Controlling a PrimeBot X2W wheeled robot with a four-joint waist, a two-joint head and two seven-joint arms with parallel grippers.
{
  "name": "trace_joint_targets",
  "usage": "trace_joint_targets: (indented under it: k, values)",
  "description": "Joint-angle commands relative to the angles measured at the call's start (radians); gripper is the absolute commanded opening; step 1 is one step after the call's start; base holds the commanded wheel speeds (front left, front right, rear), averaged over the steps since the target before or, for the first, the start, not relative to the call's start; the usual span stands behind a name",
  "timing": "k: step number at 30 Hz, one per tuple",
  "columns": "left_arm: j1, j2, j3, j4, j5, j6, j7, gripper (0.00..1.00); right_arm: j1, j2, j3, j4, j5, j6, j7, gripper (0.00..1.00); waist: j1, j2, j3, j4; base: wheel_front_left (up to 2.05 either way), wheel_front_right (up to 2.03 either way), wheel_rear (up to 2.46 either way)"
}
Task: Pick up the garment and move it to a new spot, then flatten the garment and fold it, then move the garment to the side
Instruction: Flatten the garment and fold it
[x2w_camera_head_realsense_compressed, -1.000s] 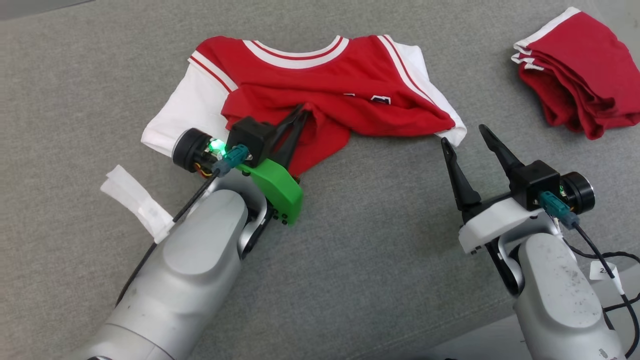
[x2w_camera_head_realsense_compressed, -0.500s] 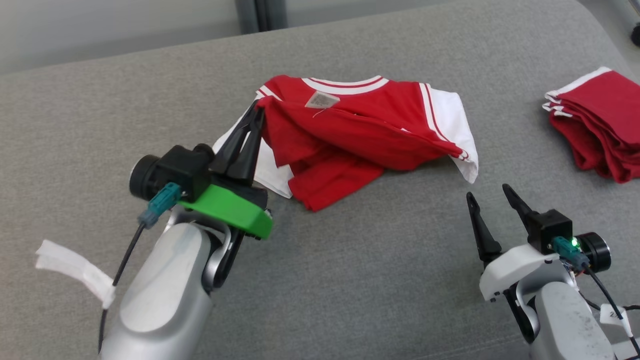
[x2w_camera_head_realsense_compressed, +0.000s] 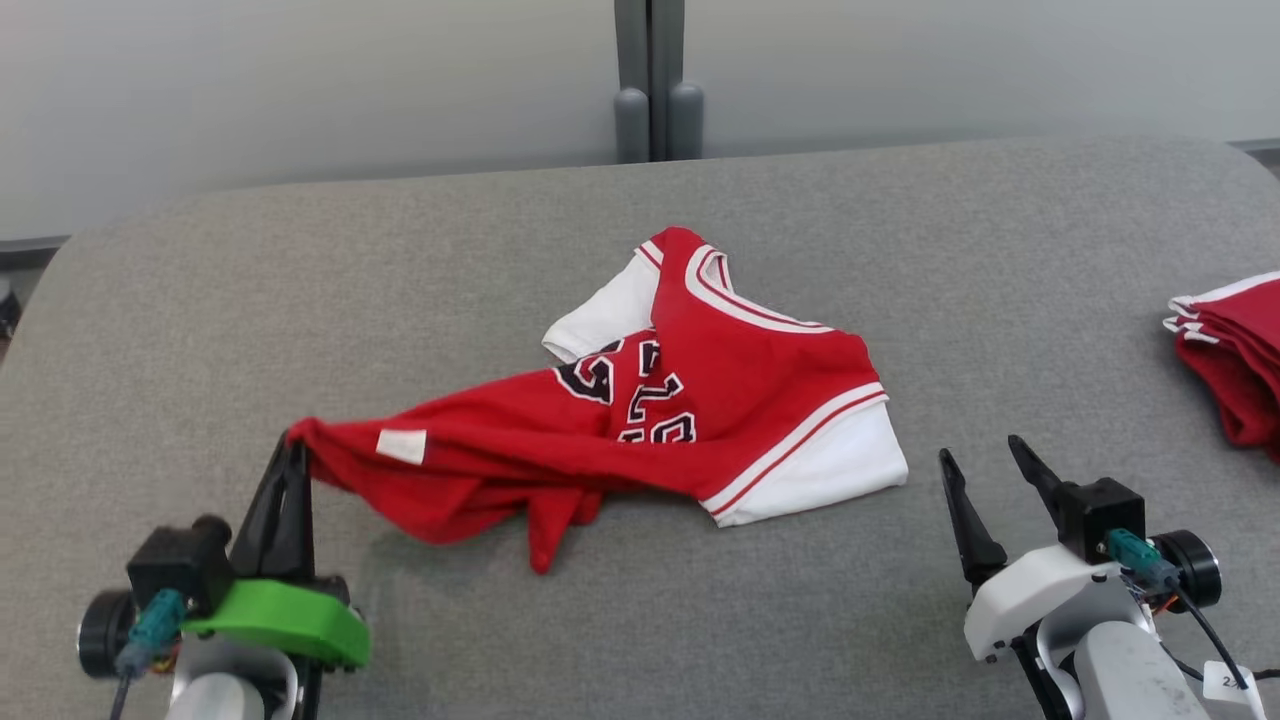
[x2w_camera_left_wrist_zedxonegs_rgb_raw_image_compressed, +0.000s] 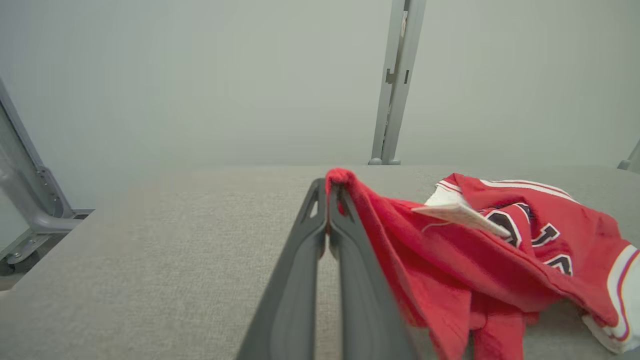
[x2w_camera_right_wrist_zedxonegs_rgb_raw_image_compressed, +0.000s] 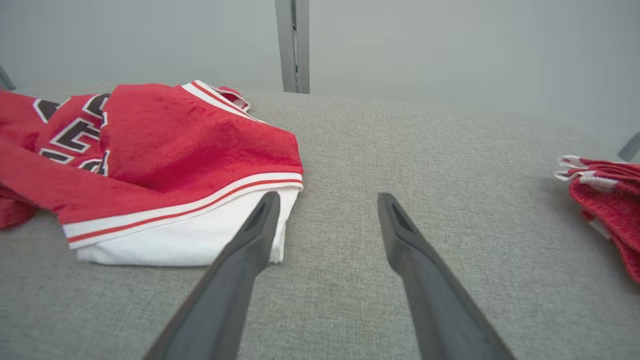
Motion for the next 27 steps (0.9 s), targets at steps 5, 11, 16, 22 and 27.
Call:
trace_joint_targets:
  k: [5, 11, 16, 22, 27]
  values:
    - [0.103, -0.067, 0.11, 0.059, 0.049, 0.027, 0.0, 1.0, 0.022, -0.004, 0.026, 0.012, 0.014, -0.002, -0.002, 1.0, 0.0, 0.0, -0.011, 0.03, 0.0, 0.0, 0.0]
    - [0.133, -0.116, 0.141, 0.069, 0.083, 0.011, 0.0, 1.0, -0.016, -0.004, 0.033, 0.034, 0.004, -0.002, -0.002, 1.0, 0.0, 0.0, 0.029, 0.063, 0.0, 0.0, 0.0]
    - [0.09, -0.129, 0.115, 0.06, 0.092, -0.001, 0.0, 1.0, -0.07, -0.004, 0.014, 0.101, 0.01, -0.002, -0.002, 1.0, 0.0, 0.0, 0.07, 0.106, 0.0, 0.0, 0.0]
    - [0.052, -0.133, 0.072, 0.052, 0.081, -0.005, 0.0, 1.0, -0.123, -0.004, 0.017, 0.206, 0.011, -0.002, -0.002, 1.0, 0.0, 0.0, 0.098, 0.14, 0.0, 0.0, 0.0]
    - [0.054, -0.133, 0.046, 0.02, 0.06, -0.006, 0.0, 1.0, -0.111, -0.003, 0.022, 0.219, 0.028, -0.002, -0.002, 0.46, 0.0, 0.0, 0.094, 0.136, 0.0, 0.0, 0.0]
